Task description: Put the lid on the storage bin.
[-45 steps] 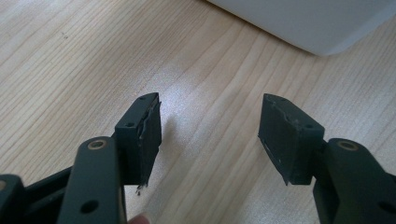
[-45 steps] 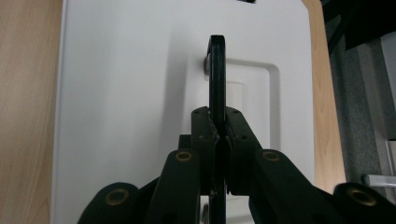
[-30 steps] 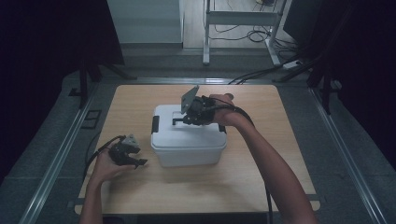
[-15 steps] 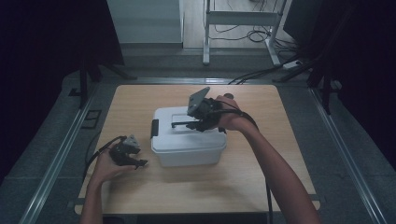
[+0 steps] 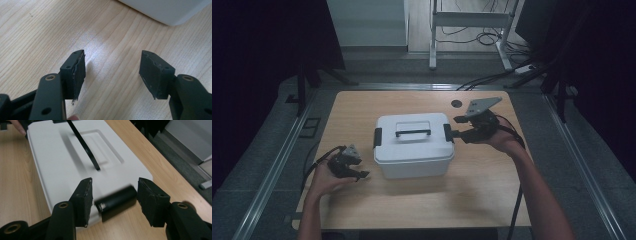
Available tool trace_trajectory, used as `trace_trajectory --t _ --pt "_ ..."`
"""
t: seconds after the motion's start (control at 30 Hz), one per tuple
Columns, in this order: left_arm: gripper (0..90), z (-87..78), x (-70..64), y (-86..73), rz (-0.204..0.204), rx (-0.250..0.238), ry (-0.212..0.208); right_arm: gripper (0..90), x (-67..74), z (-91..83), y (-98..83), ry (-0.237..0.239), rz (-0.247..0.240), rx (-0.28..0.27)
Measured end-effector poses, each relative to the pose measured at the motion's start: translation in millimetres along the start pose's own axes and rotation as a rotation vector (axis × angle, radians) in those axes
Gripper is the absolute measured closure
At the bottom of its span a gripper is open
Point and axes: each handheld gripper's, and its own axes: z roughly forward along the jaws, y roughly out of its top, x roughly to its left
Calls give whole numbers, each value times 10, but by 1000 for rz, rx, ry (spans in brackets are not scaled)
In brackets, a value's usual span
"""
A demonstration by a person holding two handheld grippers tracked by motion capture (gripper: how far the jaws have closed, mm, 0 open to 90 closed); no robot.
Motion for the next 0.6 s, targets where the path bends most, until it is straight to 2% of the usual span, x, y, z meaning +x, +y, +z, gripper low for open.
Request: trace_trajectory --t 0.03,0.07,0.1,0.13,0.17,0.27,0.4,0.6 --pt "380 0 0 0 0 0 0 461 0 0 0 0 0 0" --pt "380 5 -4 1 -1 2 1 457 -34 -49 -137 -16 36 -13" --pt "379 5 -4 1 -1 2 1 457 -34 -49 -137 -16 36 -13" --pt "379 6 -7 1 -3 2 1 452 -59 -84 -256 -25 64 -22" --pt "379 7 -7 0 -3 2 0 452 -59 -84 -256 -25 64 -22" --pt "379 10 -11 1 -2 2 0 452 -101 -117 -445 -43 113 -41" --pt "378 9 -15 1 -4 -6 8 450 -135 -117 -533 -58 134 -42" --pt "376 0 -11 1 -4 -8 12 438 -133 -121 -556 -70 138 -54"
